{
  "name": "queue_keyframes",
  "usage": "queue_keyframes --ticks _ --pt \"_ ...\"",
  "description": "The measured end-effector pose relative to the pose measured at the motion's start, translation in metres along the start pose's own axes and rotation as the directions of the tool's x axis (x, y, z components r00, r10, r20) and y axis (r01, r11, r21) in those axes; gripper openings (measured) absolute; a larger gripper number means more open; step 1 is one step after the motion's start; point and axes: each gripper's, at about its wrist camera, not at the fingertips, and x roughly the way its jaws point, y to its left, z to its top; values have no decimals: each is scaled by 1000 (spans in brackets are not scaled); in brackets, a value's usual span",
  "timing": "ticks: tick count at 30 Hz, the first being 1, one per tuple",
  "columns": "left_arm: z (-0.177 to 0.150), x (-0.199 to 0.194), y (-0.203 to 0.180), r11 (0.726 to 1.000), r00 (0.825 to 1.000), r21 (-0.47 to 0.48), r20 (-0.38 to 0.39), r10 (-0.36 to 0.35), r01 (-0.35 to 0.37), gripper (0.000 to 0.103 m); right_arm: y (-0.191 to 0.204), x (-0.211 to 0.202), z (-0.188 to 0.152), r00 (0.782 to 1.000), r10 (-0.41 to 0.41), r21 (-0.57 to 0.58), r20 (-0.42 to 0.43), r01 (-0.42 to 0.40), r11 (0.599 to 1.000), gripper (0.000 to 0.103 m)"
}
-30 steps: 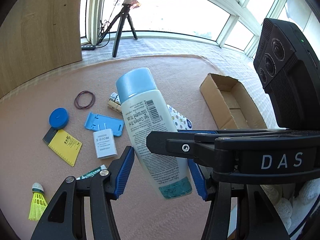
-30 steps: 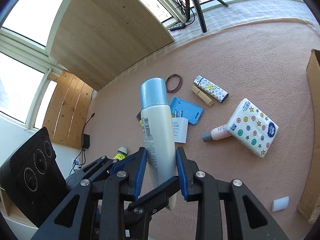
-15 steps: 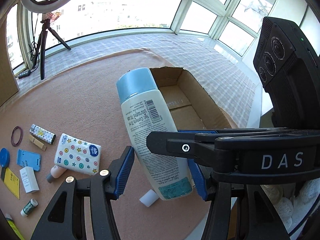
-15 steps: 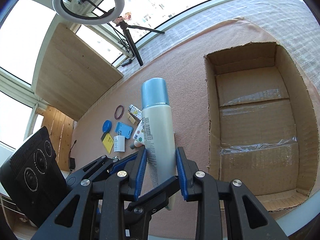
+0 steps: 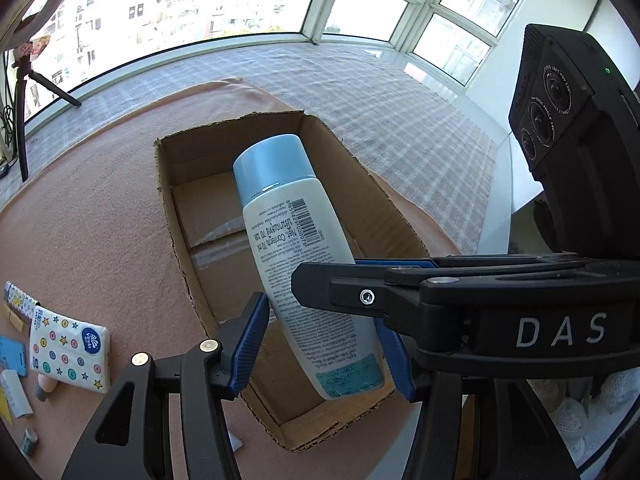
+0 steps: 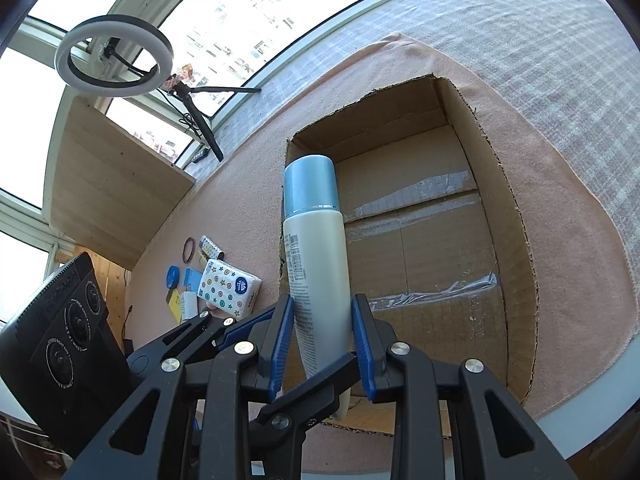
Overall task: Organize objects
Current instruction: 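Lift the bottle with the right gripper and carry it over the cardboard box, then lower the bottle into the box and open the right gripper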
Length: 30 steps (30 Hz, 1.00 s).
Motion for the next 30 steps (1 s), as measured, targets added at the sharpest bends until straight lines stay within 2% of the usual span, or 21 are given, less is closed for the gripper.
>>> queue_keyframes --ticks 5,7,9,10,11,21,30 --pt "0 8 0 1000 1000 10 -17 14 -13 59 -5 4 -1 1000 -2 -3 -14 2 1000 27" --pt "-3 6 3 999 999 7 -20 42 -42 69 -3 3 -1 1000 -3 -19 -9 3 1000 29" --pt "-4 4 8 998 998 -8 -17 58 -58 78 1 0 0 999 -53 -37 8 53 998 46" --pt "-5 2 11 999 999 -17 -17 46 -46 78 3 -2 0 996 -83 -48 25 84 995 60" --pt "-6 0 13 999 999 -22 -16 46 -46 78 4 -5 0 994 -102 -57 46 104 993 65" --pt "-22 -30 18 999 999 -7 8 46 -46 78 10 -6 -5 993 -101 -53 58 104 993 66" --pt "-49 -84 51 996 996 -56 54 71 -68 78 32 -10 -20 994 -66 -66 84 71 995 66"
